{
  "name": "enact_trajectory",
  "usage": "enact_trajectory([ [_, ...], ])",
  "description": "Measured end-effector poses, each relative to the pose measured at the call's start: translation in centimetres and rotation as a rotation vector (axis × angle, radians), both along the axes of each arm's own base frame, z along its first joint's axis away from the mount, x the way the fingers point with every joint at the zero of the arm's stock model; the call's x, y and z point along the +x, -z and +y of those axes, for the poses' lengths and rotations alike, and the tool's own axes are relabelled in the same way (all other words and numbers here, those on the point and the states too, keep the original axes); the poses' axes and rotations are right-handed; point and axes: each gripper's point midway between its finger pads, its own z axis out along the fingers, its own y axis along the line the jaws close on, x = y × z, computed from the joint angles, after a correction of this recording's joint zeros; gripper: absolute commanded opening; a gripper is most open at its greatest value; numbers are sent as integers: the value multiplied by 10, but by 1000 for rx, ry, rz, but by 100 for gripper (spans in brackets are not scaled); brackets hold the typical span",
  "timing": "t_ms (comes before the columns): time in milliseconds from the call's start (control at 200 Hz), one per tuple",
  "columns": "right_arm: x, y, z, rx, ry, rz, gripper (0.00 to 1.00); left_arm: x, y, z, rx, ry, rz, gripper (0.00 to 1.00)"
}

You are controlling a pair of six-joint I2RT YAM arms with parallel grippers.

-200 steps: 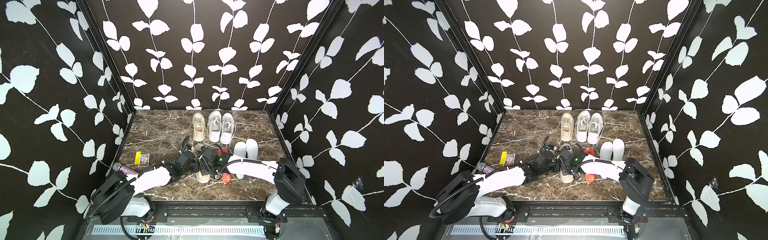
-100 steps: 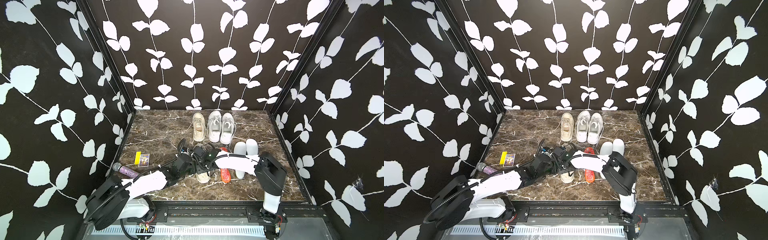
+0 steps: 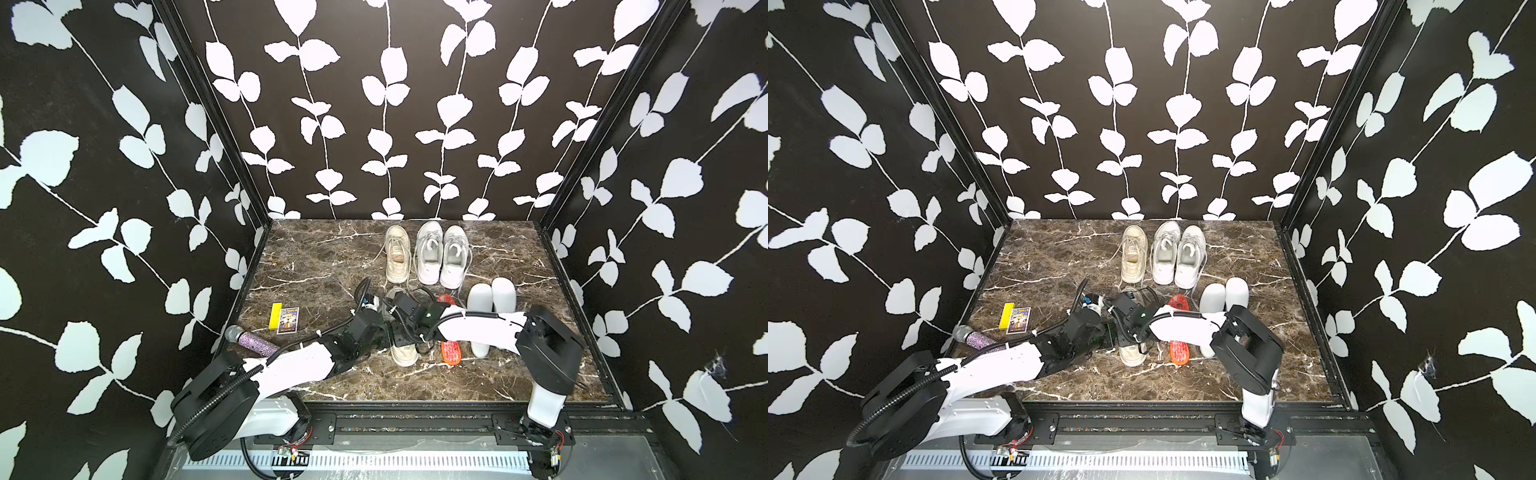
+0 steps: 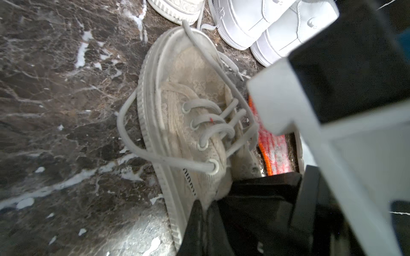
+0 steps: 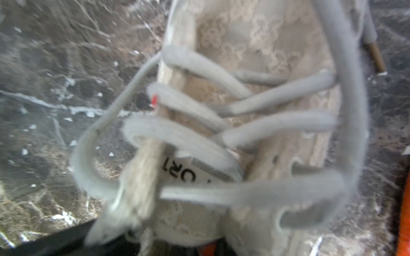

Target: Remove the insole from the shoe

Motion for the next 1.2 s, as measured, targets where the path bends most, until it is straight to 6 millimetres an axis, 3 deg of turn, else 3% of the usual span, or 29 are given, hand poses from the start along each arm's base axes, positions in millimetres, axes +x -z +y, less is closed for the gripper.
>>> enact_trajectory([
  [325,-6,-40,0,230,-16,-131,0,2,-2,15,83,-50,6,0],
  [605,-11,-55,3,364,-44,-191,0,4,-4,21,143,-63,16,0],
  [745,-11,-80,3,421,-67,-251,0,8,-8,22,180,-64,8,0],
  [895,-15,-101,-6,480,-87,-328,0,10,-7,20,200,-58,4,0],
  [1200,-20,-117,-29,499,-78,-445,0,9,-7,14,188,-23,7,0],
])
